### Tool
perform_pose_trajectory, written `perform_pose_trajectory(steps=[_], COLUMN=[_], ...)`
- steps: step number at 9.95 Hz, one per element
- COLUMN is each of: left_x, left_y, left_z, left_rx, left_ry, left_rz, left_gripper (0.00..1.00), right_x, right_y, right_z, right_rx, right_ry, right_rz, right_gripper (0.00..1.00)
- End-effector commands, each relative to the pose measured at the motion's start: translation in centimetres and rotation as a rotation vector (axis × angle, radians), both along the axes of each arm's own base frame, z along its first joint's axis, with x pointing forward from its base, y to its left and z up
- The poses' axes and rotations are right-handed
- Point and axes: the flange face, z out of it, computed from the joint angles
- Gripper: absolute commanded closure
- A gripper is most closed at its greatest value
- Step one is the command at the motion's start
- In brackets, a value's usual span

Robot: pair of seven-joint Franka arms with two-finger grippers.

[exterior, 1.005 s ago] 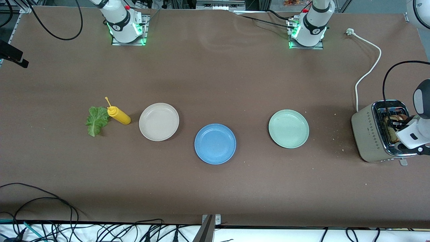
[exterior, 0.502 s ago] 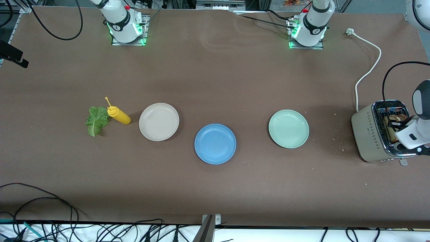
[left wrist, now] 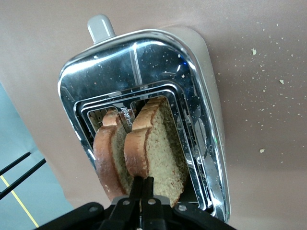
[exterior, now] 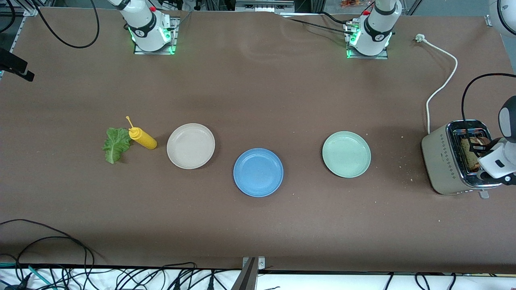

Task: Make sandwich in blue plate with both arms
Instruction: 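Close the left gripper on the outer bread slice in the toaster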

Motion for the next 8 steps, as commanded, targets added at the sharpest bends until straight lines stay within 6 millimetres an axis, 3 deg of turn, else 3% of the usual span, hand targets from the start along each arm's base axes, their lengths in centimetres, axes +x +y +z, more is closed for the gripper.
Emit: perform_pose_trajectory(steps=[1,3,4,8], left_x=[0.5,0.4,0.6,-1.0], left_y=[0.2,0.2,0.2,-0.4], left_z=[-0.2,1.0,3.0,7.4], left_rx=[0.026,0.023,0.025,0.023], left_ry=[0.012,0.002,-0.009,0.037], left_rz=[-0.022,-0.014,-0.003,0.04], left_gripper=[1.0,1.0,1.0,1.0], right_x=[-0.1,-0.1,-0.1,-0.1], right_y=[0.0,0.0,0.0,0.0], right_z=[0.7,0.7,0.7,0.8], right_rx=[0.006,0.006,0.006,0.006], right_ry=[-0.015,-0.015,-0.015,-0.017], right_rz=[0.004,0.005,0.005,0.005], right_gripper=[0.0,0.0,0.0,0.0])
